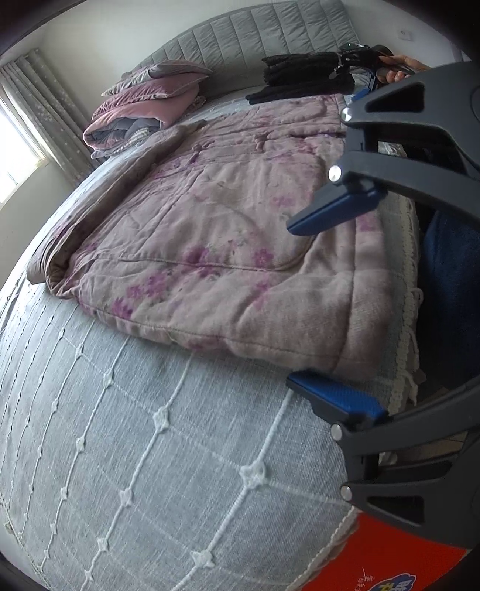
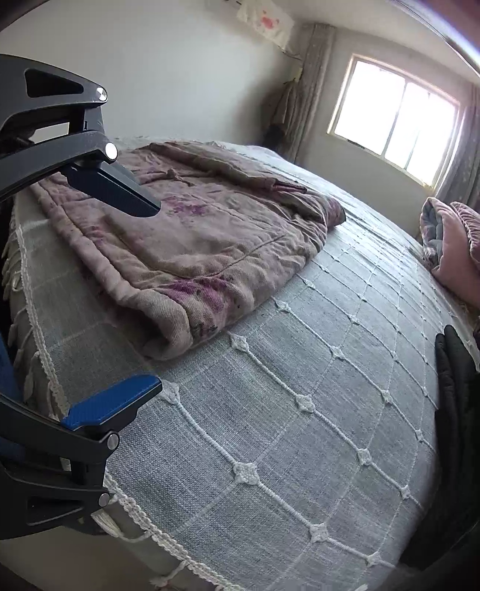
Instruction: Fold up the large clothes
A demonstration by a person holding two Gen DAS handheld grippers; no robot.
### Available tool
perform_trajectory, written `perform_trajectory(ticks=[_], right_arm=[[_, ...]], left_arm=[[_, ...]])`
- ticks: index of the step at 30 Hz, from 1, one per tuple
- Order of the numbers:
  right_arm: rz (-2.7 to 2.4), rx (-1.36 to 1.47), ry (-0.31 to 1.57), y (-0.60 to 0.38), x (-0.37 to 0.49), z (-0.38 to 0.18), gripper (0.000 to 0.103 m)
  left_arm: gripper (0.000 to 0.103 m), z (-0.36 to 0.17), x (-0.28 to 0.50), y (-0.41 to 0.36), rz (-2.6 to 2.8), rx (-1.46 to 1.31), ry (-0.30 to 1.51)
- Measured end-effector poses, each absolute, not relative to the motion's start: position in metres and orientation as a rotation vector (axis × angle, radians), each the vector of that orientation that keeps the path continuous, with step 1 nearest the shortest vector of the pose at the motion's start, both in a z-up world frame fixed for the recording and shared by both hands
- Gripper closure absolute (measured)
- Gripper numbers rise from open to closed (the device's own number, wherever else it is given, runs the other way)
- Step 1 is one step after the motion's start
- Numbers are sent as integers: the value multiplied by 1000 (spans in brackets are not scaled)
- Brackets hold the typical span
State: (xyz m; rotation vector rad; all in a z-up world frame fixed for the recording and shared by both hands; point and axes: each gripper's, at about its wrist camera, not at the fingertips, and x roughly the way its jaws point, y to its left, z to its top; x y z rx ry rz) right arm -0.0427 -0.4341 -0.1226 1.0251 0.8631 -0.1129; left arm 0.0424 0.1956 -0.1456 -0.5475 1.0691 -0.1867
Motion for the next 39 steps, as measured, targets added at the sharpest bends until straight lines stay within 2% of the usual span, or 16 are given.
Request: perform_trajectory(ticks=[2, 5, 11, 19, 25, 30, 31, 33, 35, 36, 39], right_arm=[[-113, 1022, 870, -431, -45, -119, 14], [-202, 861, 901, -424, -44, -107, 14], [-120, 880, 969, -422, -21, -138, 14], [38, 837, 910, -409, 13, -148, 15], [173, 938, 869, -408, 23, -165, 43], [167, 900, 871, -404, 34, -166, 50], [156, 881, 877, -402, 37, -166, 51], [151, 853, 879, -399, 41, -166, 59], [138, 856, 891, -399, 42, -168, 68], [142, 867, 897, -400, 44, -170, 78], [145, 888, 899, -398, 44, -172, 86]], left_arm=[[27, -144, 41, 199, -197, -565, 1063], [27, -144, 40, 201, -199, -570, 1053], [27, -150, 41, 202, -182, -602, 1057], [27, -150, 49, 185, -180, -579, 1038], [27, -152, 55, 180, -196, -661, 999], [27, -154, 63, 176, -175, -675, 988], [30, -154, 64, 176, -162, -674, 985], [55, -157, 66, 176, -117, -669, 987], [69, -162, 66, 180, -88, -695, 990], [72, -164, 65, 183, -96, -724, 989], [80, -163, 62, 186, -104, -747, 984]])
